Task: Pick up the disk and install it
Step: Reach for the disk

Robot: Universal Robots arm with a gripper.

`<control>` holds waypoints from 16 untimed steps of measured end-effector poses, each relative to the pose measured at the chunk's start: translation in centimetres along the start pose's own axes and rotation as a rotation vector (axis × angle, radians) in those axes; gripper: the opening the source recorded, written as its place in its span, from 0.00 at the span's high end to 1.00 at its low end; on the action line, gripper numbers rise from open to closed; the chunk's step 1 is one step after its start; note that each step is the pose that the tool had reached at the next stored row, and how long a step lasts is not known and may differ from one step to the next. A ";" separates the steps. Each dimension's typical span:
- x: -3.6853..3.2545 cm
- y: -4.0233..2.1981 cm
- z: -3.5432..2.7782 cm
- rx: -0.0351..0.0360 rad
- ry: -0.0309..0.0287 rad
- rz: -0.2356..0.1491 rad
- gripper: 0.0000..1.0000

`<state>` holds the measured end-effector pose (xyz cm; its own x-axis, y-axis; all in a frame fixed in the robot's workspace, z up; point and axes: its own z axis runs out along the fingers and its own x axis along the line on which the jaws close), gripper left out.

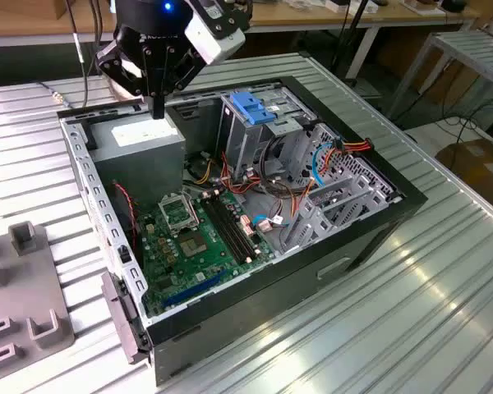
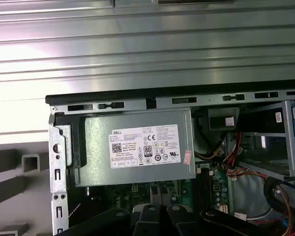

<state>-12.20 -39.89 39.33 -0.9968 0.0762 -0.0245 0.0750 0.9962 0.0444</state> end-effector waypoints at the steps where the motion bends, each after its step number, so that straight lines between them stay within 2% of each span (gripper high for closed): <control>1: 0.11 -0.01 -0.01 0.0000 0.0001 0.000 0.90; 10: 1.12 -0.08 -0.03 0.0000 0.0000 0.000 0.90; 16: 1.54 -0.11 -0.04 0.0000 0.0000 0.000 0.90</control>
<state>-13.74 -39.89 39.33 -0.9968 0.0762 -0.0245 0.0751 0.9962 0.0444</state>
